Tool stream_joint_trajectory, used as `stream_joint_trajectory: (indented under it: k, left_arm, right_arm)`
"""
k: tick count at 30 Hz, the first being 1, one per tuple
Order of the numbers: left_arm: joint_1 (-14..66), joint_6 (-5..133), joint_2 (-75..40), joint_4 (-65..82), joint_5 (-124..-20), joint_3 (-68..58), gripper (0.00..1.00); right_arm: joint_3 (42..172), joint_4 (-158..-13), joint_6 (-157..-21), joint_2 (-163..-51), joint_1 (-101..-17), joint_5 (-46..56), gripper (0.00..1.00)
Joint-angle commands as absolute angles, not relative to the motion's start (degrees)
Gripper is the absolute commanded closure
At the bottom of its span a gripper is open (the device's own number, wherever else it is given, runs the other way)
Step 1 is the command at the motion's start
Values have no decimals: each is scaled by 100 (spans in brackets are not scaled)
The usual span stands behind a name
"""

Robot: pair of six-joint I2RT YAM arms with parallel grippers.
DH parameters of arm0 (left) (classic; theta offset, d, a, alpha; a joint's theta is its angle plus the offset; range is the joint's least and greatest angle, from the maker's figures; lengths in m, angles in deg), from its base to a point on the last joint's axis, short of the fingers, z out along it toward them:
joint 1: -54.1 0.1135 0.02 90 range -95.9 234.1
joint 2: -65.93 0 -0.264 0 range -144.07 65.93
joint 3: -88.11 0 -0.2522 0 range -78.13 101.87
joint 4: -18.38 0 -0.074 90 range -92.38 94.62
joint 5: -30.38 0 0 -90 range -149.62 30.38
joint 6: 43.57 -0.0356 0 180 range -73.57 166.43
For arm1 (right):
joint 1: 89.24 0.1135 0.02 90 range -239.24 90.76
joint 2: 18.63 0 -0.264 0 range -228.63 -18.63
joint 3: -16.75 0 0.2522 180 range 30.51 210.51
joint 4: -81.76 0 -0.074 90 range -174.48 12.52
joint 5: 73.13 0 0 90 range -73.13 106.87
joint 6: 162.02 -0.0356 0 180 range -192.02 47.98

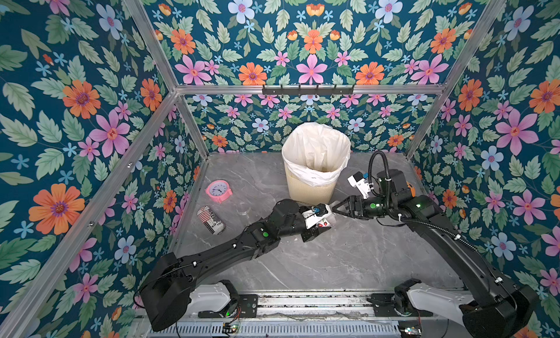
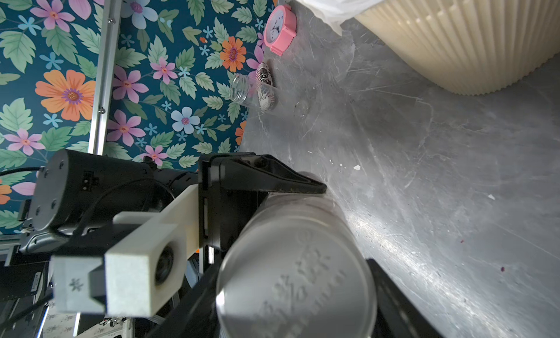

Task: Empty the moldy dried flower tea in the jars
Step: Unscrew the lid from the jar.

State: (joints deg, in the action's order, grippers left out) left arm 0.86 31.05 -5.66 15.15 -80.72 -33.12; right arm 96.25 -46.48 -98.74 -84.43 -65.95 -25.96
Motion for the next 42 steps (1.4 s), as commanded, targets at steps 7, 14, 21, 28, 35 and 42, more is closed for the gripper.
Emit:
stream_joint_trajectory:
  k: [7,14,21,28,35,42]
  left_arm:
    - [125,2938,-483,869,-8984,-2897,45]
    - [233,3141,-681,130,-10259,-2443,44]
    - [242,3372,-856,207,-10809,-2374,45]
    - [242,3137,-948,106,-10440,-2327,46]
    - [233,3162,-705,1073,-8884,-2865,47]
    - [198,3219,-727,1283,-7586,-2961,48]
  right_arm:
    - [9766,-3791,-8333,-8494,-6602,-3055,42]
    - [9585,-3768,-7501,-8246,-6600,-3117,48]
    - [9320,-4132,-7017,-7851,-6587,-3322,52]
    - [9627,-3795,-7139,-7929,-6597,-2796,15]
    - [9829,-3983,-8797,-8417,-6899,-2631,15]
    - [9802,-4346,-9427,-8487,-6899,-2713,15]
